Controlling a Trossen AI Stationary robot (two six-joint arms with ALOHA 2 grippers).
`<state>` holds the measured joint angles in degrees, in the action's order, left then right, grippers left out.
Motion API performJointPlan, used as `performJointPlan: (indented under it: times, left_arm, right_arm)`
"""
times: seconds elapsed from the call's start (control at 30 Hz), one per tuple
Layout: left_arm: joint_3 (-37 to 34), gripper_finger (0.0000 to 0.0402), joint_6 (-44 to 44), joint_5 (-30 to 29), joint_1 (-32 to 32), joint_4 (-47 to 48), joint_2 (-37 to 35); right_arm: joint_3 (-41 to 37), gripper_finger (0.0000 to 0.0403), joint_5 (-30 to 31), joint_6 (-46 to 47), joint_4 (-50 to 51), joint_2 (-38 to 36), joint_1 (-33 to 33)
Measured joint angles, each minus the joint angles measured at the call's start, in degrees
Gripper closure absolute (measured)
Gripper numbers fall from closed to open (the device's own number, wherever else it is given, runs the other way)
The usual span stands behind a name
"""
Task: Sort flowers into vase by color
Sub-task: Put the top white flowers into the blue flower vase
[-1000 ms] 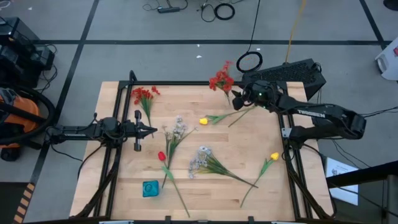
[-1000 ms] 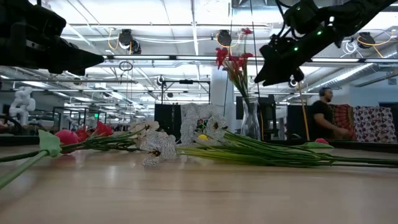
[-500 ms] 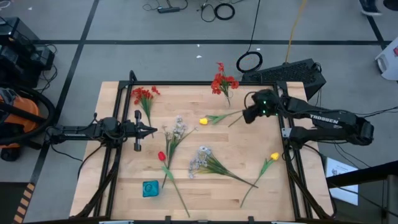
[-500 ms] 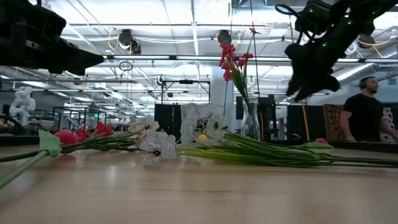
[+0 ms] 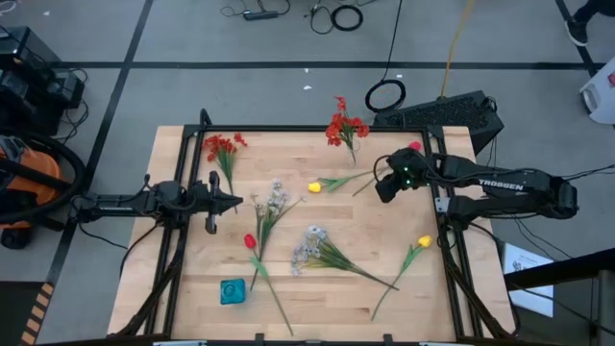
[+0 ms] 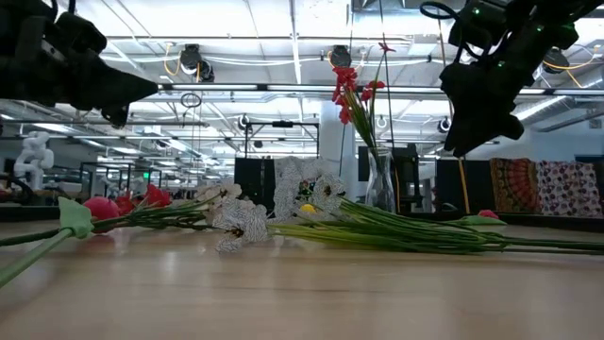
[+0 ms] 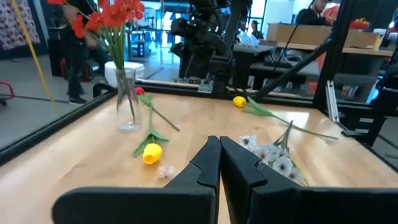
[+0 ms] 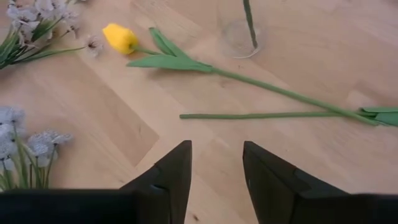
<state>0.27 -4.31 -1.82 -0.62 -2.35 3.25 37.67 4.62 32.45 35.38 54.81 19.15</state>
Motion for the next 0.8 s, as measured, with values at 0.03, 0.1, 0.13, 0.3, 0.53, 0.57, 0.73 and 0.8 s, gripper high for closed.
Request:
performJointPlan:
  times: [0.03,0.1,0.13,0.3,0.53,0.57,0.73,0.8]
  left_arm:
    - [-0.01,0.0388,-0.36,0.01,0.00,-0.04,0.00]
    - [-0.02,0.0388,-2.53,-0.20,0.01,-0.15,0.00]
    - [-0.01,0.0388,-4.34,-1.46,0.02,-0.14,0.00]
    - [0.99,0.0397,-14.79,-9.17,0.00,1.80,1.59]
    - [8.31,0.0399,-21.46,-14.32,0.00,6.31,14.09]
    - [9.85,0.0400,-22.90,-14.78,0.02,8.21,16.58]
    - [19.69,0.0400,-38.97,-15.44,0.00,18.42,30.06]
    - [24.06,0.0400,-43.62,-15.14,0.00,23.40,35.87]
  right_arm:
    - [0.00,0.0268,0.12,-0.04,0.00,0.00,-0.14]
    - [0.00,0.0268,0.81,-0.07,0.00,0.00,-0.21]
    - [0.00,0.0268,1.29,-0.07,0.00,0.00,-0.21]
    - [0.00,0.0268,1.88,-0.09,0.00,0.02,-0.19]
    - [0.00,0.0268,4.33,-0.11,0.00,0.02,-0.19]
    - [0.00,0.0268,4.56,-0.11,0.00,0.02,-0.19]
    - [0.00,0.0268,4.63,-0.31,0.02,0.04,-0.12]
    - [0.00,0.0268,4.68,-0.30,0.02,0.04,-0.12]
